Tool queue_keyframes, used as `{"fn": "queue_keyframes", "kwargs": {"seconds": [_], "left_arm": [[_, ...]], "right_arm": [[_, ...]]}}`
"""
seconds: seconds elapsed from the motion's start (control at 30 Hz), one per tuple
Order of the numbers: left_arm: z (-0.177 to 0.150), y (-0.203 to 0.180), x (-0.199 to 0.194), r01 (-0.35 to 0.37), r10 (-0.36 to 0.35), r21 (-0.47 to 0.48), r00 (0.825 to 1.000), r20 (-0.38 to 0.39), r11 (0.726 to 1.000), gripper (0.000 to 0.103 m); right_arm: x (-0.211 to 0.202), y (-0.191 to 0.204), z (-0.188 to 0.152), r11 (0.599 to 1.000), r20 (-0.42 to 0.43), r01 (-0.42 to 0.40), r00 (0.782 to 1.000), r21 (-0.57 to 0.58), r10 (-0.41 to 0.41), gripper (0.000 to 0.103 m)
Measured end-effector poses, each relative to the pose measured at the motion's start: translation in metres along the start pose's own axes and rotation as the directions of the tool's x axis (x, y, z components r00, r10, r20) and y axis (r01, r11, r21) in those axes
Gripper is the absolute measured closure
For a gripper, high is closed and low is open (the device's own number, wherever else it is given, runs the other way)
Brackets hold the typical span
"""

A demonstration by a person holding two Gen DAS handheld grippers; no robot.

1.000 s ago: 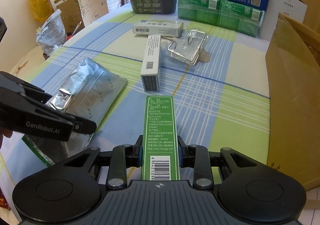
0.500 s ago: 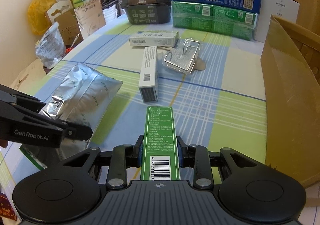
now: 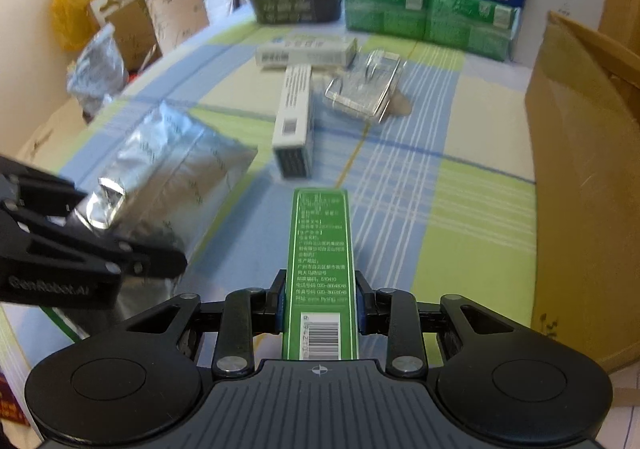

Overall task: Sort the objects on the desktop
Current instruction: 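Lift the foil bag and green box off the table toward the cardboard box, then carry the foil bag and green box over the cardboard box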

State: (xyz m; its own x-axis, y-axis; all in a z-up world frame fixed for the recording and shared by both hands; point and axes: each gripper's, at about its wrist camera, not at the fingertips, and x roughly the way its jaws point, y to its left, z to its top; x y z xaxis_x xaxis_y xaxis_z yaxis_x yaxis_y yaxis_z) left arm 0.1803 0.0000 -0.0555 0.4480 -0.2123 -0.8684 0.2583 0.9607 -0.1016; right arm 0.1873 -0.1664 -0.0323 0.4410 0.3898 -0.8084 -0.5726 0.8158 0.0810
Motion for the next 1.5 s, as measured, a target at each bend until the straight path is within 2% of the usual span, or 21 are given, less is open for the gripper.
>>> {"fn": "queue_keyframes", "kwargs": {"seconds": [0.27,0.43,0.67,1.13,1.5], "left_arm": [[-0.001,0.002,0.001,0.003,-0.003,0.008,1.000,-0.004,1.000,0.065],[-0.002,0.004,-0.001,-0.001,0.001,0.008,1.000,0.001,1.000,0.065],[-0.002,0.000,-0.008,0.005,-0.005,0.012,1.000,0.022,1.000,0.065],[-0.016,-0.034,-0.037,0.005,-0.007,0.040,0.999,0.048,0.999,0.065],[-0.029,-0.080,-0.095,-0.003,0.000,0.023,0.994,0.111,1.000,0.065]], "right_arm": [[0.012,0.009,0.000,0.998,-0.021,0.037,0.999,-0.046,-0.038,0.075],[0.009,0.012,0.001,0.998,0.004,0.042,0.999,-0.049,-0.042,0.075],[-0.020,0.005,0.004,0.999,0.109,0.036,0.993,0.019,-0.038,0.075],[-0.075,0.000,-0.024,0.991,0.143,0.055,0.987,0.118,-0.072,0.075],[-0.153,-0.005,-0.037,0.980,0.208,0.068,0.972,0.186,-0.107,0.075]]}}
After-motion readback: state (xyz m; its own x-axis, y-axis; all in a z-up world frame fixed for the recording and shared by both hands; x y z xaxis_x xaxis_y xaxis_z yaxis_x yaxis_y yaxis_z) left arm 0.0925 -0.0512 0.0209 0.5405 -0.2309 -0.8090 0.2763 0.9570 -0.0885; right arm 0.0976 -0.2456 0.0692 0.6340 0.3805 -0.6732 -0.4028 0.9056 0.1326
